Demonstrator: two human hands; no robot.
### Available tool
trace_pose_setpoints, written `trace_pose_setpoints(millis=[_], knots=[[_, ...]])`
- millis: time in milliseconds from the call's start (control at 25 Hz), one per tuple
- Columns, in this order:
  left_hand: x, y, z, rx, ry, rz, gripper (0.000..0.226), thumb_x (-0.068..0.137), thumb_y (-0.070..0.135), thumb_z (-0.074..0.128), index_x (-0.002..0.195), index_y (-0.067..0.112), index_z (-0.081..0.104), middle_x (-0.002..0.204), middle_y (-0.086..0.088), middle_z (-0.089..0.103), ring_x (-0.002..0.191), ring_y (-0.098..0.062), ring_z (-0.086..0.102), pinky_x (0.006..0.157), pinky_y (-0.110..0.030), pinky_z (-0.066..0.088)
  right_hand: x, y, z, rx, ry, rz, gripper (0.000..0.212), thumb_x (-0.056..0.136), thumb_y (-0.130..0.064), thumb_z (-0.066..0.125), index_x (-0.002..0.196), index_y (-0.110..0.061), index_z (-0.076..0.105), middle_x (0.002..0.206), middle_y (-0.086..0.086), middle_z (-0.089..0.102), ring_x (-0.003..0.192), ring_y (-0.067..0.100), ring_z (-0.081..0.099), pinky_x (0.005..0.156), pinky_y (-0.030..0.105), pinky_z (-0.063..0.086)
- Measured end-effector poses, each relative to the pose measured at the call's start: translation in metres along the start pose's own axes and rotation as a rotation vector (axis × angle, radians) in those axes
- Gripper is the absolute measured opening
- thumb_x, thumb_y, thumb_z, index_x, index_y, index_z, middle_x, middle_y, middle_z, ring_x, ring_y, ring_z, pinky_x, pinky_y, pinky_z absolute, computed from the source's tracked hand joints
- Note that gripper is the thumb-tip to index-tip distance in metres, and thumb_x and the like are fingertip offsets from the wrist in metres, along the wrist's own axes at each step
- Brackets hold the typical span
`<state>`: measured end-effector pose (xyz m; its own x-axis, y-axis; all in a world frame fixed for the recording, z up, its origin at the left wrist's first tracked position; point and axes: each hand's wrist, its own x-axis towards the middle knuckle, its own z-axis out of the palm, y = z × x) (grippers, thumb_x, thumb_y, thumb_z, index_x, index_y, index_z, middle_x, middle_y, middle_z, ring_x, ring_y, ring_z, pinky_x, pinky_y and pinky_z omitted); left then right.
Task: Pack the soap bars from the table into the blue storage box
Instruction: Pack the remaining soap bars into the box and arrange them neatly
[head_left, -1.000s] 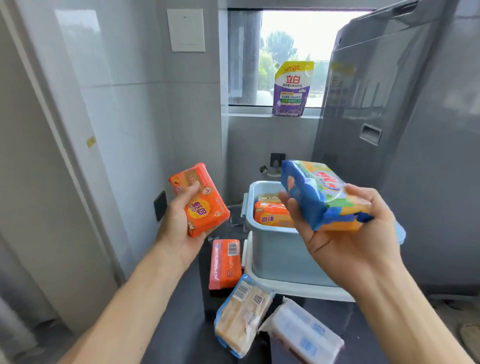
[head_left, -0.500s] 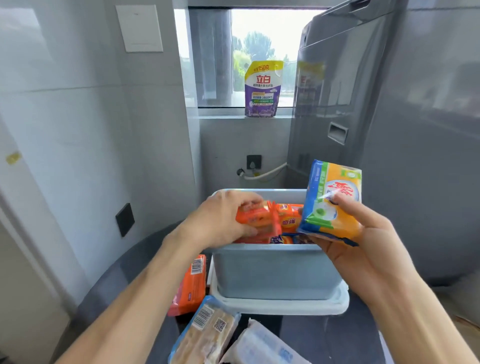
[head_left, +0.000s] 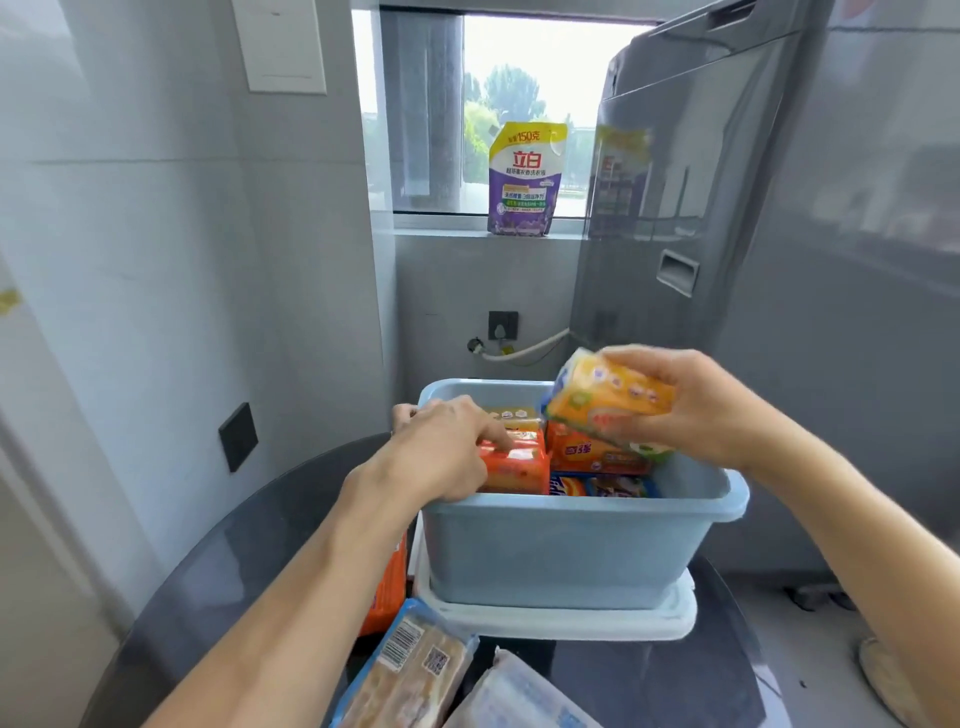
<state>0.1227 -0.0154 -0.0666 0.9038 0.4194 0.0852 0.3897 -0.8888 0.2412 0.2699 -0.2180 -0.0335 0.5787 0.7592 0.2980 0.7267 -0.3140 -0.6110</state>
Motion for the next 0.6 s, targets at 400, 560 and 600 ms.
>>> trace_pose_setpoints(millis=[400, 560, 600], knots=[[-0.002, 0.001, 0.0, -0.07, -0.023, -0.093, 0.048, 0.09, 0.009, 0.063, 0.119, 0.047, 0.067, 0.139, 0.005, 0.056, 0.119, -0.025, 0.052, 0.095, -0.033, 0.041, 0.015, 0.042, 0.023, -0.666, -0.07, -0.127, 0.043, 0.08, -0.042, 0.075, 0.119, -0.036, 0.056, 0.112, -0.011, 0.055, 0.101, 0.017, 0.05, 0.082, 0.034, 0.042], [-0.002, 0.0, 0.0, -0.075, -0.049, -0.078, 0.045, 0.092, 0.01, 0.062, 0.122, 0.045, 0.066, 0.139, 0.005, 0.052, 0.12, -0.026, 0.051, 0.099, -0.038, 0.044, 0.019, 0.031, 0.038, -0.696, -0.127, -0.212, 0.027, 0.079, -0.034, 0.075, 0.102, -0.033, 0.063, 0.105, -0.015, 0.061, 0.092, 0.015, 0.053, 0.069, 0.029, 0.037], [-0.002, -0.001, 0.001, -0.073, -0.046, -0.075, 0.045, 0.093, 0.011, 0.062, 0.122, 0.045, 0.066, 0.139, 0.006, 0.051, 0.121, -0.026, 0.05, 0.1, -0.04, 0.043, 0.021, 0.029, 0.041, -0.68, -0.133, -0.208, 0.026, 0.079, -0.032, 0.076, 0.102, -0.033, 0.063, 0.105, -0.015, 0.062, 0.089, 0.013, 0.051, 0.069, 0.029, 0.04]])
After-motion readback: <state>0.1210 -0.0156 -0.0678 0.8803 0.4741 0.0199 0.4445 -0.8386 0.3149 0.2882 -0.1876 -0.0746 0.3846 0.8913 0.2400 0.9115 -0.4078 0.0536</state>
